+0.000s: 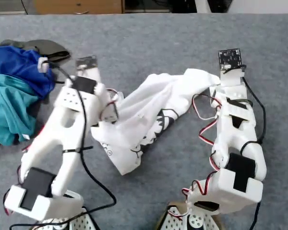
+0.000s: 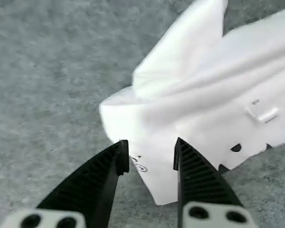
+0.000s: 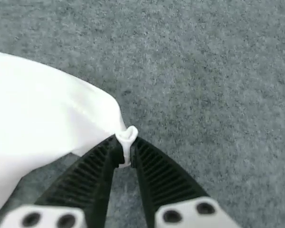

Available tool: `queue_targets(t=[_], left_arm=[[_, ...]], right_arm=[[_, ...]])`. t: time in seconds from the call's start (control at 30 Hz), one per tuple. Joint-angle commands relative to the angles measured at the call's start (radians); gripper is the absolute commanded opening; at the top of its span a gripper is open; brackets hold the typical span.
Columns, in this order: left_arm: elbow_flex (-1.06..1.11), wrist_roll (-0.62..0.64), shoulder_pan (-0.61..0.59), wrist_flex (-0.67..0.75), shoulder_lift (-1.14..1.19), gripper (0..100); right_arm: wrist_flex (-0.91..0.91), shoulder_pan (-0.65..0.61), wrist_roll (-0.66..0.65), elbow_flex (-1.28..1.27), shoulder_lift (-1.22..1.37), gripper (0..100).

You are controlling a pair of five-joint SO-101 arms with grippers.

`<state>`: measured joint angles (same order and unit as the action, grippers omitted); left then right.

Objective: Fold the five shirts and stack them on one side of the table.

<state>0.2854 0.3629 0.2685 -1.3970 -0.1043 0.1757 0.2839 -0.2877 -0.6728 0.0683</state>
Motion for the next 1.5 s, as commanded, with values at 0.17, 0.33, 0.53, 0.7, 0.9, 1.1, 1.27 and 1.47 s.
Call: queue_targets(t=[0.17, 0.33, 0.53, 0.7, 0.9, 1.1, 1.27, 1.47], left_arm=[[-0.097, 0.058, 0.107, 0.043, 0.174, 17], [-0.114, 0.006, 0.107, 0.051, 0.252, 17], [-0.121, -0.002, 0.106, 0.104, 0.262, 17], [-0.130, 0.044, 0.109, 0.161, 0.262, 17], [-0.147, 0.041, 0.109, 0.166, 0.262, 17], [-0.132, 0.005, 0.137, 0.144, 0.179, 17], [-0.081, -0.015, 0.189, 0.149, 0.051, 17], [0.011, -0.015, 0.161, 0.242, 0.035, 17]], right_arm=[[-0.025, 0.012, 0.002, 0.044, -0.001, 0.2], [-0.025, 0.012, 0.002, 0.044, -0.001, 0.2], [-0.025, 0.012, 0.002, 0.044, -0.001, 0.2], [-0.025, 0.012, 0.002, 0.044, -0.001, 0.2], [-0.025, 0.012, 0.002, 0.044, -0.001, 0.2], [-0.025, 0.007, 0.002, 0.044, -0.001, 0.2], [-0.025, 0.007, 0.002, 0.044, -0.001, 0.2], [-0.025, 0.007, 0.002, 0.044, -0.001, 0.2]])
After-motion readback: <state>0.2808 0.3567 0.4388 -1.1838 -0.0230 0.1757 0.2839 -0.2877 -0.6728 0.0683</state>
